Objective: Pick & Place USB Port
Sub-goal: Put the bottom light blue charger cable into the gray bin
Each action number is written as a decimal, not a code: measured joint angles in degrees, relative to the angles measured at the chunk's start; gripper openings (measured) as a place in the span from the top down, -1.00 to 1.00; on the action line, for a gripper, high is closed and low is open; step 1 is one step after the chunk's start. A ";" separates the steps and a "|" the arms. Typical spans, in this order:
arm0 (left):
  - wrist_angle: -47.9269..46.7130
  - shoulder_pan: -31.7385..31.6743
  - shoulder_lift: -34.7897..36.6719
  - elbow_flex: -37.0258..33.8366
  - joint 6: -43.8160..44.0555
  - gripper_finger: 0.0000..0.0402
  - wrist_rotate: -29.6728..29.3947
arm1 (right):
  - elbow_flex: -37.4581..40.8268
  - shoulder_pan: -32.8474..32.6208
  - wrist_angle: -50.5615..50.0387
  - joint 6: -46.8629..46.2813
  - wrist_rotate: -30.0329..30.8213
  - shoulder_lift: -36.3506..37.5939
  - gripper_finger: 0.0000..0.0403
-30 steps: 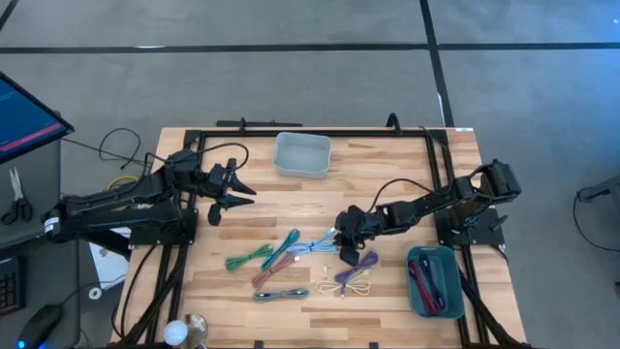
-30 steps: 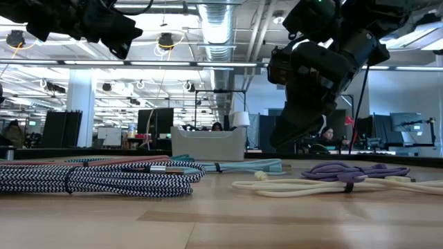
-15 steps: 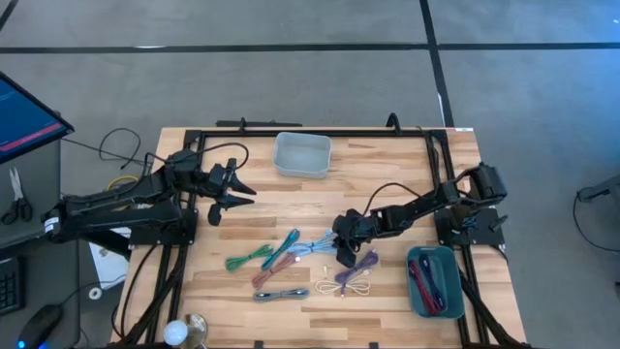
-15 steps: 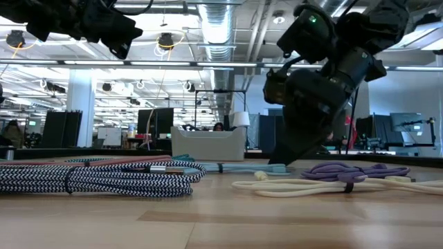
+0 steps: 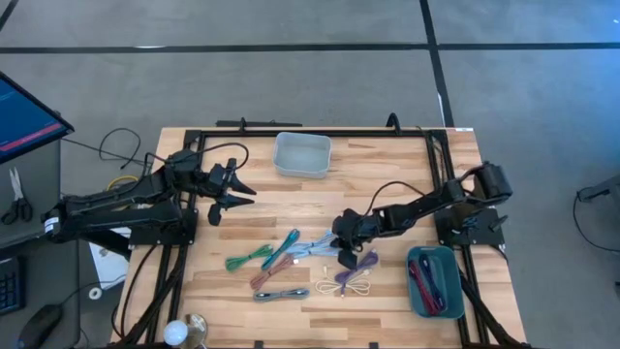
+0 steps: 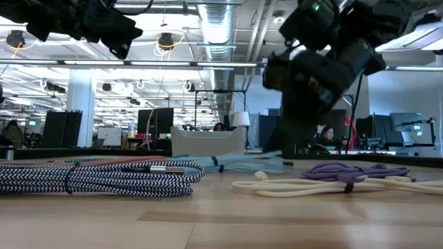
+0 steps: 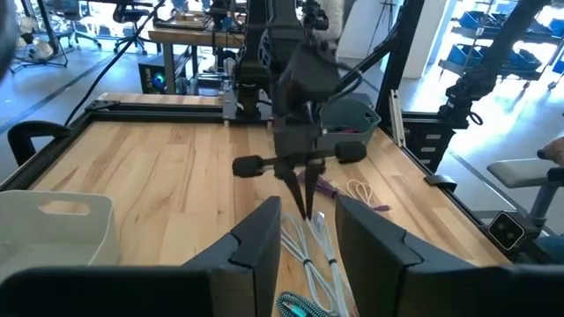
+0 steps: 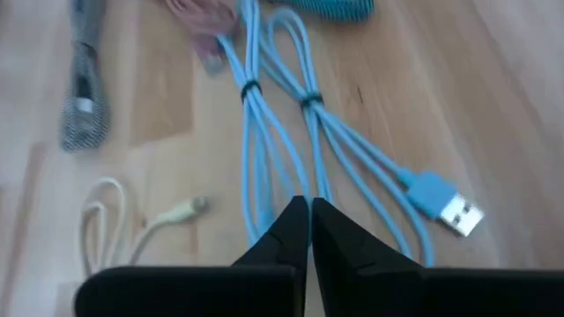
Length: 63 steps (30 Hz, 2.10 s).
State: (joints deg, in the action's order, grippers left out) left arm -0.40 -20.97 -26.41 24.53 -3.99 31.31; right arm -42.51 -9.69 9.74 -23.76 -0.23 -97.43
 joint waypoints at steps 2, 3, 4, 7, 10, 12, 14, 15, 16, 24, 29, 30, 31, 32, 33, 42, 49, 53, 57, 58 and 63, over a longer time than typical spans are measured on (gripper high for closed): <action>0.00 0.00 0.00 0.02 0.00 0.45 0.00 | 0.09 0.00 -0.50 0.79 -0.02 2.09 0.99; 0.00 0.00 0.00 0.00 0.00 0.45 0.00 | 0.07 0.00 -0.43 1.56 0.00 3.22 0.99; 0.00 0.00 0.00 0.02 0.00 0.45 0.00 | 0.05 0.00 -0.65 2.01 0.00 4.38 0.99; 0.00 0.01 0.00 0.02 0.00 0.45 0.00 | 0.03 0.28 -2.45 3.81 0.77 8.02 1.00; 0.00 0.00 0.00 0.02 0.00 0.45 0.00 | 0.03 0.76 -4.84 5.03 3.16 11.43 1.00; 0.00 0.01 0.00 0.02 0.00 0.45 0.01 | 0.01 1.35 -6.03 5.81 5.09 13.24 1.00; 0.00 0.00 0.00 0.02 0.00 0.45 0.00 | 0.05 2.02 -7.67 6.35 7.09 14.92 1.00; 0.00 0.00 0.00 0.02 0.00 0.45 0.00 | 0.03 2.41 -7.79 6.45 7.90 15.56 1.00; 0.00 0.02 0.00 0.02 0.00 0.45 0.00 | 0.03 2.86 -7.85 6.81 8.38 16.22 1.00; 0.00 0.02 0.00 0.02 0.00 0.45 0.02 | -3.69 3.62 -9.70 12.10 10.13 19.59 1.00; 0.00 0.01 0.00 0.02 0.00 0.45 0.00 | -9.73 2.91 -16.98 16.45 13.31 19.59 1.00; 0.00 0.00 0.00 0.02 0.00 0.45 0.00 | -10.77 2.98 -18.21 16.89 13.95 19.36 1.00; -0.01 0.01 0.00 0.02 0.00 0.45 0.01 | -11.58 3.06 -18.96 17.14 14.70 19.03 1.00; 0.00 0.02 0.02 0.02 0.00 0.45 0.01 | -12.00 3.15 -19.82 17.64 15.58 18.74 1.00; 0.00 0.01 0.02 0.02 0.00 0.45 0.00 | -12.23 3.35 -20.44 18.42 16.29 18.54 1.00; 0.00 0.01 0.02 0.02 0.00 0.45 0.00 | -12.45 8.62 -16.72 22.71 17.02 16.23 1.00; 0.01 0.00 -0.10 0.02 0.00 0.45 0.01 | -12.49 15.00 -10.48 26.34 16.81 13.56 1.00; 0.09 0.00 -0.54 0.02 0.00 0.45 0.00 | -12.49 18.82 -7.86 27.33 16.79 13.60 1.00; 0.09 0.00 -1.13 0.02 0.00 0.45 0.00 | -12.49 21.81 -5.56 28.65 16.17 13.60 1.00; 0.11 0.00 -1.22 0.02 0.00 0.45 0.00 | -12.49 22.48 -5.26 28.73 15.47 13.57 1.00; 0.48 0.00 -1.42 0.02 -0.02 0.45 -0.22 | -12.32 25.15 -1.49 28.83 13.61 11.17 1.00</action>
State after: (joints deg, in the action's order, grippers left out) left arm 0.08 -20.97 -27.83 24.56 -4.01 31.09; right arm -54.83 15.45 8.25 5.08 13.38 -86.27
